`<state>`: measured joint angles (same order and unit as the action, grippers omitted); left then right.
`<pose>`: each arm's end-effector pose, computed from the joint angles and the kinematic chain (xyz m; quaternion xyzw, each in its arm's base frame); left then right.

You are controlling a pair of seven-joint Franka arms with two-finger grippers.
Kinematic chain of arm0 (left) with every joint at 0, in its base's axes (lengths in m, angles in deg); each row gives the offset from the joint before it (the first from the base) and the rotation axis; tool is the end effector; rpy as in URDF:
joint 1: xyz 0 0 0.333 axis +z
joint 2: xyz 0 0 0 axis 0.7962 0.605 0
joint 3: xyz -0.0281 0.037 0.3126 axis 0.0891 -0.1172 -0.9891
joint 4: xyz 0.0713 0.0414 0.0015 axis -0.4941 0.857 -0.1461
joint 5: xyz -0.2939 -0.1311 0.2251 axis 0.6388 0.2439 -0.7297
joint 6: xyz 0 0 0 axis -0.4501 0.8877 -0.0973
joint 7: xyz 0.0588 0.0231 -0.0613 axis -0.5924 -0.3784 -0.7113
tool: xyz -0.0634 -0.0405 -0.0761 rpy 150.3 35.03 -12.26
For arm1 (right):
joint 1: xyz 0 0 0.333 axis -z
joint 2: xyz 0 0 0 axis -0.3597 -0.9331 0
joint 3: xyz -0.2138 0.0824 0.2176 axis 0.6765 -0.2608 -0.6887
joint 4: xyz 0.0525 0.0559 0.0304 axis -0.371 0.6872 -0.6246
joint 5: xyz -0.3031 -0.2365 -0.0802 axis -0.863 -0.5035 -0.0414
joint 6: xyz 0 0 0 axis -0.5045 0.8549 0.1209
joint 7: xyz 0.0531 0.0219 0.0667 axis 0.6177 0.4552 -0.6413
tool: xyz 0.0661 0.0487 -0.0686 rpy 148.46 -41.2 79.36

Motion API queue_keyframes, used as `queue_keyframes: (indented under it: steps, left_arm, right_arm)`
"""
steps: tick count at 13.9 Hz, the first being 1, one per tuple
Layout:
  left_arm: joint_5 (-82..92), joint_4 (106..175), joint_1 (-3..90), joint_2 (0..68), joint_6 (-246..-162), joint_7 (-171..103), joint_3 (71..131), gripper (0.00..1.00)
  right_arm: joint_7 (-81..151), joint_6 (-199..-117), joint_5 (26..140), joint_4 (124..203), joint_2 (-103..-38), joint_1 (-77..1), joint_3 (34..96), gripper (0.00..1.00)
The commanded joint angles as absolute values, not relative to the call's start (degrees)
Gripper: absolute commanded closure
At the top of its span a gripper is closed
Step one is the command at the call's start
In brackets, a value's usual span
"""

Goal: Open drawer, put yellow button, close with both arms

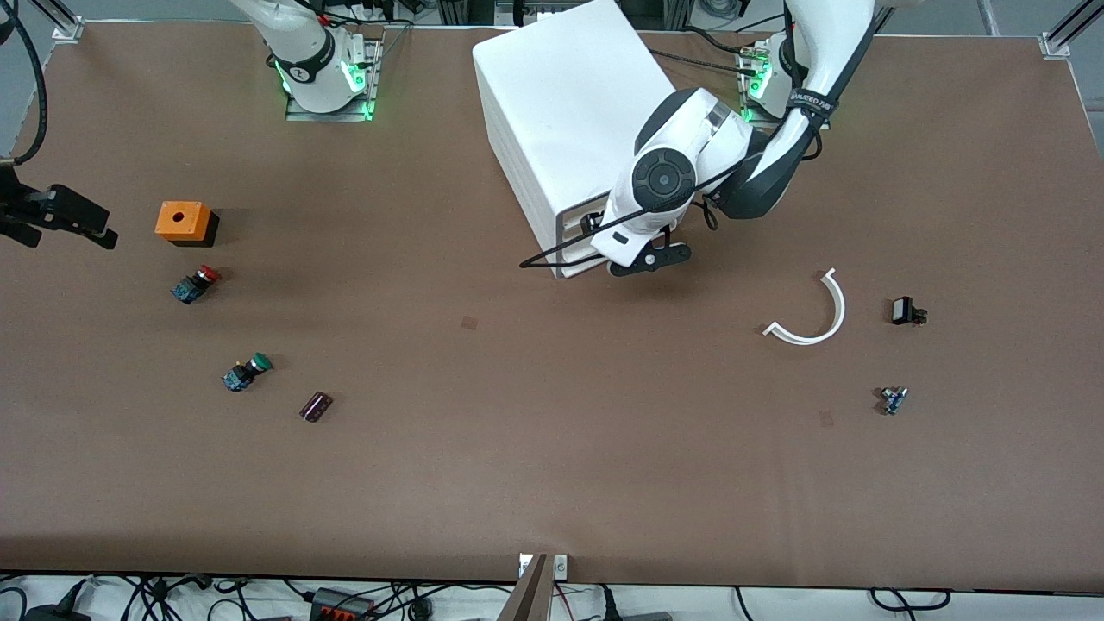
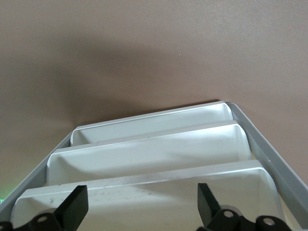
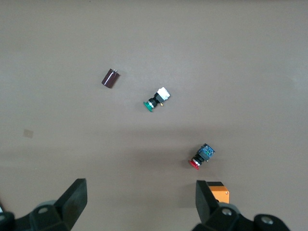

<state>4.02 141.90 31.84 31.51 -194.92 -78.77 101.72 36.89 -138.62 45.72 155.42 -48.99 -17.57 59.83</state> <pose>0.4802 -0.3943 0.3352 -0.9742 -0.1335 0.1817 0.0014 0.5762 -0.0387 0.6048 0.9996 -0.0072 0.0258 0.0010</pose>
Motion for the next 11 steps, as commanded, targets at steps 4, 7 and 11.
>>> queue_keyframes:
  steps: [4, 7, 11]
  left_arm:
    - [4.55, 139.95, 34.83, 29.74, -190.86, -77.58, 102.24, 0.00]
    - [-1.49, 134.93, 38.96, 30.17, -189.27, -72.67, 101.89, 0.00]
    - [-8.36, 131.24, 44.85, 30.17, -184.28, -62.31, 101.89, 0.00]
  right_arm:
    - [36.32, -139.67, 45.02, 157.28, -47.17, -17.65, 59.92, 0.00]
    - [36.49, -139.40, 45.11, 157.28, -47.44, -17.56, 59.92, 0.00]
    - [36.58, -139.49, 45.02, 157.37, -47.53, -17.83, 59.83, 0.00]
